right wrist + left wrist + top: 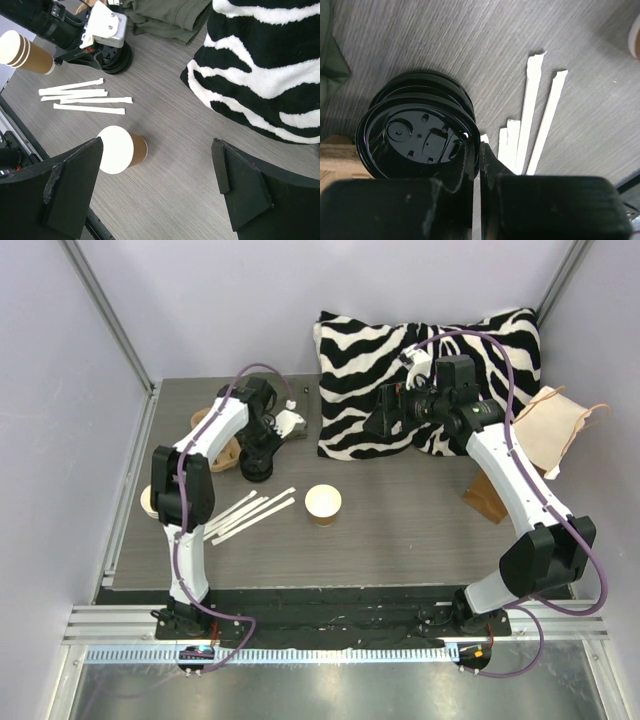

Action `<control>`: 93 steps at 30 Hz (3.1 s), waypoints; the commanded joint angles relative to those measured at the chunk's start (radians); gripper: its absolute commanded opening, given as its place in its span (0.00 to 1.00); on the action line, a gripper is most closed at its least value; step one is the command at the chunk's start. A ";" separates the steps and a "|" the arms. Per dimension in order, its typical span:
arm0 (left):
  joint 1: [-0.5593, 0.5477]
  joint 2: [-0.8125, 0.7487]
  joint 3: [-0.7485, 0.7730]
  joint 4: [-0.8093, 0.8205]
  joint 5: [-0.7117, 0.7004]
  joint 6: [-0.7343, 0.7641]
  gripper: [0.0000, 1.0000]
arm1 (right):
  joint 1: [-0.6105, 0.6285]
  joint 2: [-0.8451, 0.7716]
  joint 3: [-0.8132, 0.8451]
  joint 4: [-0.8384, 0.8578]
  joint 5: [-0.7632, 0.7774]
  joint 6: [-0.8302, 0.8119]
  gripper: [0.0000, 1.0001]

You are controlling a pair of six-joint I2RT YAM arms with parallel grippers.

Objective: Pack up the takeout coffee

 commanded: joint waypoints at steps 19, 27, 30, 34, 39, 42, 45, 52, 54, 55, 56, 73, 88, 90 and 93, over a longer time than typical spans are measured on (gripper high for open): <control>0.005 -0.463 0.017 0.294 1.087 -0.826 0.00 | 0.001 -0.209 0.022 -0.077 -0.177 -0.424 1.00; -0.007 -0.566 -0.453 1.930 1.046 -2.216 0.00 | 0.093 -0.454 -0.177 0.146 -0.152 -0.399 1.00; -0.014 -0.579 -0.485 1.924 1.026 -2.252 0.00 | 0.162 -0.509 -0.218 0.154 -0.100 -0.532 1.00; -0.051 -0.603 -0.525 1.925 1.053 -2.274 0.00 | 0.228 -0.568 -0.278 0.170 -0.088 -0.692 0.98; -0.094 -0.625 -0.570 1.933 1.073 -2.300 0.00 | 0.292 -0.671 -0.438 0.391 -0.040 -0.769 0.79; -0.094 -0.626 -0.573 2.080 1.049 -2.378 0.00 | 0.316 -0.657 -0.410 0.395 -0.025 -0.577 0.66; -0.094 -0.632 -0.577 2.198 1.010 -2.392 0.00 | 0.317 -0.616 -0.370 0.408 0.010 -0.322 0.63; -0.094 -0.632 -0.596 2.249 0.952 -2.378 0.00 | 0.319 -0.562 -0.340 0.597 0.010 0.190 0.63; -0.094 -0.628 -0.594 2.233 0.932 -2.361 0.00 | 0.319 -0.528 -0.324 0.659 0.009 0.274 0.62; -0.094 -0.628 -0.594 2.217 0.928 -2.355 0.00 | 0.320 -0.517 -0.315 0.683 0.004 0.358 0.60; -0.093 -0.626 -0.596 2.206 0.915 -2.349 0.00 | 0.322 -0.507 -0.311 0.732 0.001 0.392 0.59; -0.085 -0.626 -0.585 2.055 0.863 -2.321 0.00 | 0.415 -0.408 -0.283 0.799 0.047 0.569 0.42; -0.071 -0.623 -0.588 2.031 0.851 -2.329 0.00 | 0.432 -0.410 -0.307 0.738 0.092 0.578 0.40; -0.070 -0.626 -0.590 2.032 0.852 -2.329 0.00 | 0.432 -0.407 -0.309 0.730 0.098 0.575 0.39; -0.070 -0.626 -0.591 2.043 0.851 -2.338 0.00 | 0.434 -0.402 -0.311 0.726 0.108 0.569 0.39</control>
